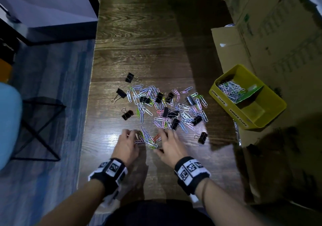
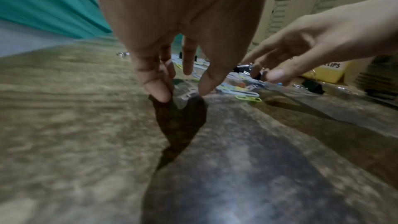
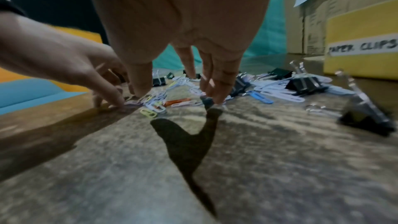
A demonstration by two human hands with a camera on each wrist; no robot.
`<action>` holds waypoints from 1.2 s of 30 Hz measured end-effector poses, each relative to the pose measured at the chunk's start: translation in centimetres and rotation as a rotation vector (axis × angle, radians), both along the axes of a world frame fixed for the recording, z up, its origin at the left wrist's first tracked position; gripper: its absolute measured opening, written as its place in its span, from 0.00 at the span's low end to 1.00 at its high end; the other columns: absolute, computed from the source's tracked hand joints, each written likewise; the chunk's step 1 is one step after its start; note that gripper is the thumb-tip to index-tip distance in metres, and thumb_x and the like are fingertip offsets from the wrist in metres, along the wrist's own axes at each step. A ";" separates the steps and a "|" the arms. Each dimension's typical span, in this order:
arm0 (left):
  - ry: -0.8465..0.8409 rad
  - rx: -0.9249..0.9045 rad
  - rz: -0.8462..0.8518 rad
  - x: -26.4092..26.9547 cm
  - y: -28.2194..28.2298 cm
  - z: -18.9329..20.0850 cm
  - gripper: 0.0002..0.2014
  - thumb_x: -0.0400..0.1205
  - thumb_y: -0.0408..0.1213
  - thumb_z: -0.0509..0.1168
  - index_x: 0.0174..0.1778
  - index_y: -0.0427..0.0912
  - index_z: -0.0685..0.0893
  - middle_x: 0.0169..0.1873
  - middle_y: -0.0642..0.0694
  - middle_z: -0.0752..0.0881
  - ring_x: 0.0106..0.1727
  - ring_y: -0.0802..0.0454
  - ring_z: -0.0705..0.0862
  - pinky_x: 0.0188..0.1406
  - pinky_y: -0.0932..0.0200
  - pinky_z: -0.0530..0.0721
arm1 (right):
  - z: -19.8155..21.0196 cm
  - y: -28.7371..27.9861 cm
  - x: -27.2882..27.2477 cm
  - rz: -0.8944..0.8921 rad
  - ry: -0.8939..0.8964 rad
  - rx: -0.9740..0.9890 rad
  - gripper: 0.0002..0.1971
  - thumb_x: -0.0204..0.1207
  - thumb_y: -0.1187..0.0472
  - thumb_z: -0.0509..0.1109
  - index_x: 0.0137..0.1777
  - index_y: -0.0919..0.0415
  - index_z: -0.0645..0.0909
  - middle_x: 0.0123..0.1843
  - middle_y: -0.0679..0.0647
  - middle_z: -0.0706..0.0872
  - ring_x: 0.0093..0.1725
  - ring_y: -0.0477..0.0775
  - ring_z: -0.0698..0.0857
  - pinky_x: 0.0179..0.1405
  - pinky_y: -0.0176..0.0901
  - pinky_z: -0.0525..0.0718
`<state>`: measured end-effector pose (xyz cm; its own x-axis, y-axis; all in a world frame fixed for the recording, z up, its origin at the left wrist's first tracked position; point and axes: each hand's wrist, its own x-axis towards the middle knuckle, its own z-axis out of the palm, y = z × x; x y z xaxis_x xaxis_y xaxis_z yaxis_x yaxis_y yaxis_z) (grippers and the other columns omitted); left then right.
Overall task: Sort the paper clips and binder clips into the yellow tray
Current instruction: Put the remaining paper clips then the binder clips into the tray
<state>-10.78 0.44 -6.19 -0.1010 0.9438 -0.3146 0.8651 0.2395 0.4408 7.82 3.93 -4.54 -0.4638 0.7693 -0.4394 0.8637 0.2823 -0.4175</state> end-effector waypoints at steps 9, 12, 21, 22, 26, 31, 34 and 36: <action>0.077 -0.112 -0.154 2.9 2.7 0.5 0.42 0.66 0.32 0.71 0.74 0.55 0.60 0.65 0.41 0.66 0.58 0.42 0.73 0.44 0.53 0.83 | -0.4 0.2 -1.8 -0.078 -0.071 0.097 0.44 0.70 0.50 0.74 0.78 0.65 0.54 0.69 0.64 0.66 0.67 0.63 0.66 0.67 0.52 0.74; 0.191 -0.187 -0.290 3.0 3.3 0.7 0.39 0.69 0.35 0.70 0.75 0.57 0.60 0.69 0.44 0.63 0.61 0.40 0.70 0.47 0.52 0.84 | -0.5 0.7 -2.0 -0.079 -0.101 0.031 0.41 0.70 0.55 0.75 0.78 0.65 0.57 0.70 0.64 0.64 0.67 0.64 0.67 0.65 0.54 0.76; 0.041 -0.059 -0.355 4.5 2.6 -0.2 0.18 0.72 0.23 0.61 0.59 0.33 0.81 0.59 0.36 0.79 0.58 0.36 0.77 0.60 0.49 0.74 | -0.7 0.5 -1.9 -0.069 -0.028 -0.112 0.16 0.79 0.70 0.59 0.66 0.68 0.73 0.67 0.67 0.72 0.64 0.66 0.75 0.59 0.56 0.76; 0.039 -0.051 -0.371 4.4 2.6 -0.2 0.17 0.73 0.23 0.61 0.58 0.32 0.81 0.59 0.35 0.79 0.58 0.35 0.77 0.60 0.48 0.75 | -0.7 0.6 -1.8 -0.040 -0.049 -0.096 0.15 0.78 0.71 0.61 0.65 0.69 0.73 0.67 0.66 0.72 0.64 0.66 0.76 0.59 0.56 0.76; -0.035 -0.027 -0.394 3.4 2.8 -0.5 0.14 0.70 0.25 0.64 0.51 0.35 0.86 0.55 0.39 0.84 0.52 0.36 0.82 0.55 0.47 0.82 | -0.6 0.8 -1.5 0.132 -0.138 -0.019 0.14 0.80 0.74 0.54 0.64 0.73 0.72 0.64 0.66 0.71 0.62 0.69 0.78 0.55 0.59 0.79; -0.173 0.071 -0.379 2.1 2.8 -0.1 0.11 0.68 0.30 0.63 0.42 0.39 0.88 0.43 0.43 0.89 0.41 0.47 0.88 0.46 0.57 0.84 | -0.8 1.4 -1.3 0.269 -0.141 0.062 0.13 0.78 0.75 0.57 0.61 0.75 0.76 0.57 0.67 0.75 0.56 0.70 0.82 0.50 0.59 0.84; -0.213 0.102 -0.342 1.7 3.1 -0.1 0.11 0.68 0.23 0.68 0.43 0.39 0.88 0.39 0.44 0.90 0.38 0.50 0.88 0.43 0.58 0.83 | -0.4 2.1 -1.6 0.295 -0.159 0.070 0.12 0.78 0.74 0.59 0.60 0.75 0.78 0.57 0.67 0.77 0.55 0.69 0.83 0.46 0.55 0.82; -0.281 0.112 -0.221 1.3 3.3 -0.4 0.10 0.70 0.24 0.70 0.44 0.39 0.90 0.41 0.45 0.91 0.38 0.57 0.87 0.44 0.64 0.83 | -0.2 2.4 -1.6 0.304 -0.155 0.062 0.13 0.78 0.74 0.61 0.60 0.74 0.79 0.59 0.67 0.77 0.57 0.69 0.83 0.49 0.55 0.82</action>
